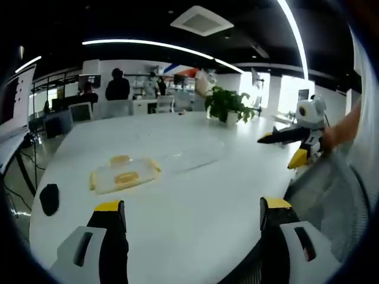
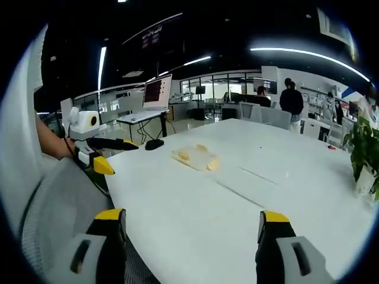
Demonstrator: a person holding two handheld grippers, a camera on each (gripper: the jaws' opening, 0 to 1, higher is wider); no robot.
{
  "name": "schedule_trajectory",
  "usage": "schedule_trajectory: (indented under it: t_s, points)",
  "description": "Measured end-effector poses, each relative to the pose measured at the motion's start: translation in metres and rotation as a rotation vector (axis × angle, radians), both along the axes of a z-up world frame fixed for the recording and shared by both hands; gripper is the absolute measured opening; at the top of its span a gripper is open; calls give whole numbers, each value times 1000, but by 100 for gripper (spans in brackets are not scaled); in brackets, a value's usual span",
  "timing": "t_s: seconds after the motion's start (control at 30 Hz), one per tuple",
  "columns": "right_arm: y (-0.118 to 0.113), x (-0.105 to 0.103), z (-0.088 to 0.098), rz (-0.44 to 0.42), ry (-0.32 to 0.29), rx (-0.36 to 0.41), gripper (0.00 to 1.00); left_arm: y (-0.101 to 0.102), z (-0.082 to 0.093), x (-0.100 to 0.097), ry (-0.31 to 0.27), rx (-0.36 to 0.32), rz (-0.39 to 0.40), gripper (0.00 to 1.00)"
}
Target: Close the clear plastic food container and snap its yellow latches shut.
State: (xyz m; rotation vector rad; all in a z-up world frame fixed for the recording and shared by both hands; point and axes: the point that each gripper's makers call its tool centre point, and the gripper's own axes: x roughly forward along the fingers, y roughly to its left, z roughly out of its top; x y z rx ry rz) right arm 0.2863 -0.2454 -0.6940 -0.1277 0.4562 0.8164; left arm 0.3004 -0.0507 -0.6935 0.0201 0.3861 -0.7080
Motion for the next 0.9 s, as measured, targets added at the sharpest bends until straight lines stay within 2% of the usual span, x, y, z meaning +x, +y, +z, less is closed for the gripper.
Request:
schedule_trajectory:
  t_s: [0.8,0.9]
  points:
    - [0,-3,-5,12,24,-6,89,-3,-5,-4,15,24,-24,90]
    - [0,-3,-5,10,29,-4,89,-6,-7,-6,13,40,-45,89]
